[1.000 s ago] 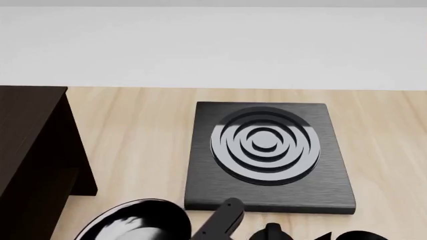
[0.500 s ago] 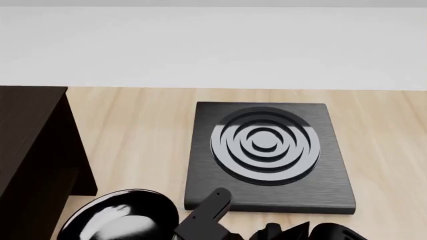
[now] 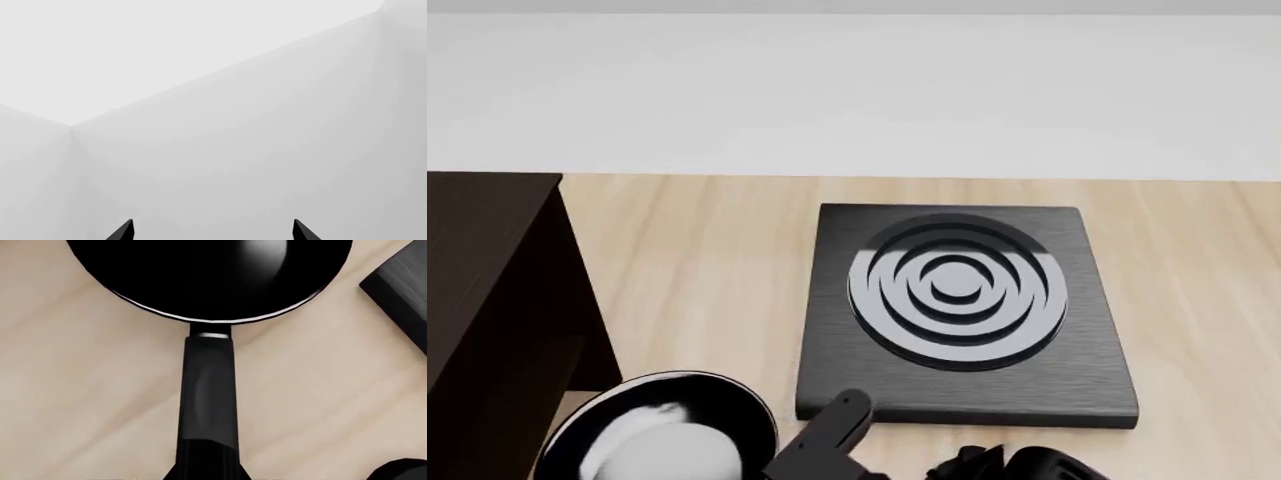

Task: Put the frying pan under the cabinet shelf.

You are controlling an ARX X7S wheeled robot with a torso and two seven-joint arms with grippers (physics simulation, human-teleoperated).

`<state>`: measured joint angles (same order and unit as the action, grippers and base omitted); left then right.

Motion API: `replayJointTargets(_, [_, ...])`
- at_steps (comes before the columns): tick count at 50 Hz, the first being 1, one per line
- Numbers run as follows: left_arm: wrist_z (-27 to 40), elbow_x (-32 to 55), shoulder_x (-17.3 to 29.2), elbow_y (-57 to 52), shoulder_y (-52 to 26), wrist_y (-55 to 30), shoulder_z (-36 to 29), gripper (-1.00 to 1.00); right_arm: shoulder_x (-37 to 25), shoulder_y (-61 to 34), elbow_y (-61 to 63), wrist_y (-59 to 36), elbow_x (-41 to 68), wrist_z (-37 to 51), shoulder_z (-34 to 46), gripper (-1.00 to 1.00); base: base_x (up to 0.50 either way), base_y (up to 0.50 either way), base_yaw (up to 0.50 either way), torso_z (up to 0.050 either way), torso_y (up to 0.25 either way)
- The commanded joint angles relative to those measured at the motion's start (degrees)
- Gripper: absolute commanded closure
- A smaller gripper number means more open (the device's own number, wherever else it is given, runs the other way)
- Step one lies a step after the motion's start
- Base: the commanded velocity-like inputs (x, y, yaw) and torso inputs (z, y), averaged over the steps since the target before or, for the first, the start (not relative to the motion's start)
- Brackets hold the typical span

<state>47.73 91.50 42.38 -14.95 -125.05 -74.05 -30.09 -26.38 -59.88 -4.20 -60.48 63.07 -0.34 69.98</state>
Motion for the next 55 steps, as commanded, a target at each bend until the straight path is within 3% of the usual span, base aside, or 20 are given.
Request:
replayJointTargets(1, [0.29,0.27,0.17,-0.38,0.18,0.21,-0.08,-1.00,1.78,-0.85,-1.31,-1.22,-1.01,-0.90,1.25,1.00,0.00,0.00,0.00,0.000,0.000])
replayJointTargets(14, [-0.06,-0.11,0.20,-0.45,0.76,0.64,-0.37,-1.00,1.57,-3.81,3.27,-7.14,3.09,2.40,0.17,1.00,0.00,0.00,0.00,0.000,0.000])
replayJointTargets(24, [-0.01,-0.34,0.22,-0.74,0.00,0.22,-0.79,-1.00,-0.35,-3.99,11.03,-13.79,16.79,11.13,-5.97,1.00,0.00,0.00,0.00,0.000,0.000])
replayJointTargets(33, [0.39,0.28,0.49,-0.70,-0.34,0.15,-0.67,-1.00,-0.24,-2.11,13.21,-14.12,23.48,14.69,-7.94,1.00,0.00,0.00,0.00,0.000,0.000])
replayJointTargets(44, [1.16,1.27,1.21,-1.69,0.92,0.59,-0.46,-1.00,2.03,-0.92,9.54,-8.74,11.34,5.31,-2.07,1.00,0.00,0.00,0.00,0.000,0.000])
replayJointTargets(55, [2.51,3.15,2.73,-2.55,1.53,0.52,-0.07,-1.00,8.42,-0.56,0.18,-0.70,1.19,-5.04,3.58,1.00,0.00,0.00,0.00,0.000,0.000])
